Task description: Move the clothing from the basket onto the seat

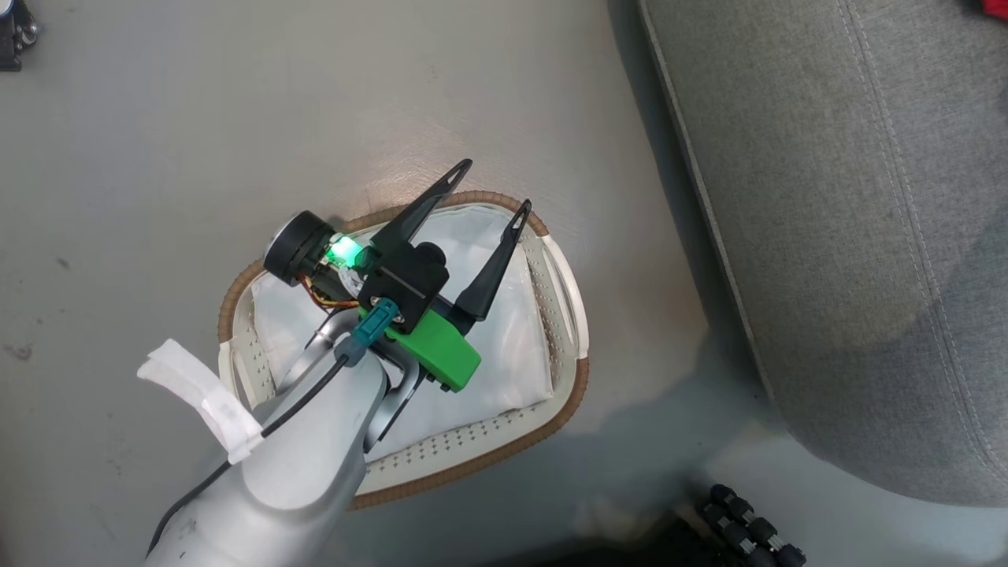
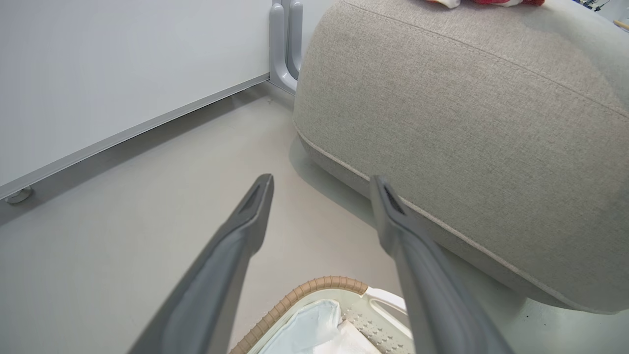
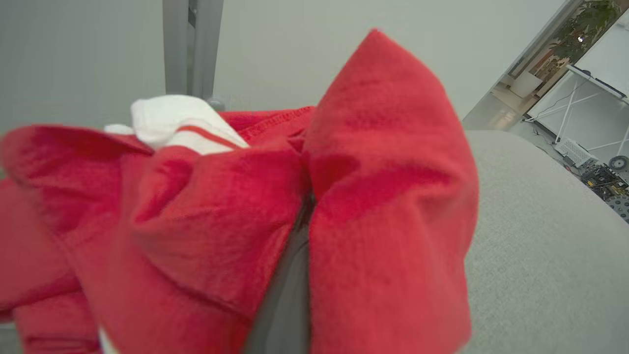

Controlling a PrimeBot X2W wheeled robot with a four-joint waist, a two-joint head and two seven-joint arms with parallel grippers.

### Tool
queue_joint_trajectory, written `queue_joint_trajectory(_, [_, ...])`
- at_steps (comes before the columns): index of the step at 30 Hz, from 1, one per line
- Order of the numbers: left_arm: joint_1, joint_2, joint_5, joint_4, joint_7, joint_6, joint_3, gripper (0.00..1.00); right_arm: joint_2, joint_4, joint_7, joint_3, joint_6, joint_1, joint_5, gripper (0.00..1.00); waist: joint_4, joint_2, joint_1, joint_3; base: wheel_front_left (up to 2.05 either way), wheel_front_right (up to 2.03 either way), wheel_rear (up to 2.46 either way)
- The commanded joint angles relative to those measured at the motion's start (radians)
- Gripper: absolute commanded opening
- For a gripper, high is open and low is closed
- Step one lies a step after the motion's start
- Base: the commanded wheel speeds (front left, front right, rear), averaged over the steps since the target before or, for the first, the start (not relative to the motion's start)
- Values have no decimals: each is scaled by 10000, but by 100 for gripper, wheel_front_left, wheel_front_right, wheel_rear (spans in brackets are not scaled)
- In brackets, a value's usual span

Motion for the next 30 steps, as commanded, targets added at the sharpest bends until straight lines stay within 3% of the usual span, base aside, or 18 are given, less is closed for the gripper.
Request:
queue_joint_trajectory(1, [60, 4, -21, 4, -36, -10, 31, 100, 48, -98, -48, -78, -12, 275, -91, 2, -20, -1, -2, -11, 0, 0, 0])
queue_joint_trajectory(2, [90, 4, -42, 34, -36, -11, 29, 100, 134, -205, -48, -115, -12, 426, -138, 18, -55, -1, -2, -54, 0, 0, 0])
queue_joint_trajectory(5, [101, -43, -124, 62, -36, -15, 35, 100, 383, -564, -49, -159, -11, 857, -227, 100, -117, -1, -2, -212, 0, 0, 0])
queue_joint_trajectory(13, [428, -270, -473, 88, -36, -23, 113, 100, 924, -1557, -49, 200, -12, 2200, -467, 100, -73, -1, -2, -1275, 0, 0, 0])
queue_joint_trajectory(18, [887, -520, -727, 79, -36, -26, 394, 100, 857, -1701, -50, 533, -12, 2885, -524, 100, 228, -1, -2, -2219, 0, 0, 0])
queue_joint_trajectory(24, [1396, -773, -920, -46, -36, -25, 1008, 100, 935, -1962, -50, 864, -11, 3121, -651, 100, 727, -1, -2, -3331, 0, 0, 0])
queue_joint_trajectory(30, [1938, -965, -899, -71, -36, 143, 2068, 100, 1467, -2105, -50, 1215, -12, 2865, -611, 100, 1190, -1, -2, -4298, 0, 0, 0])
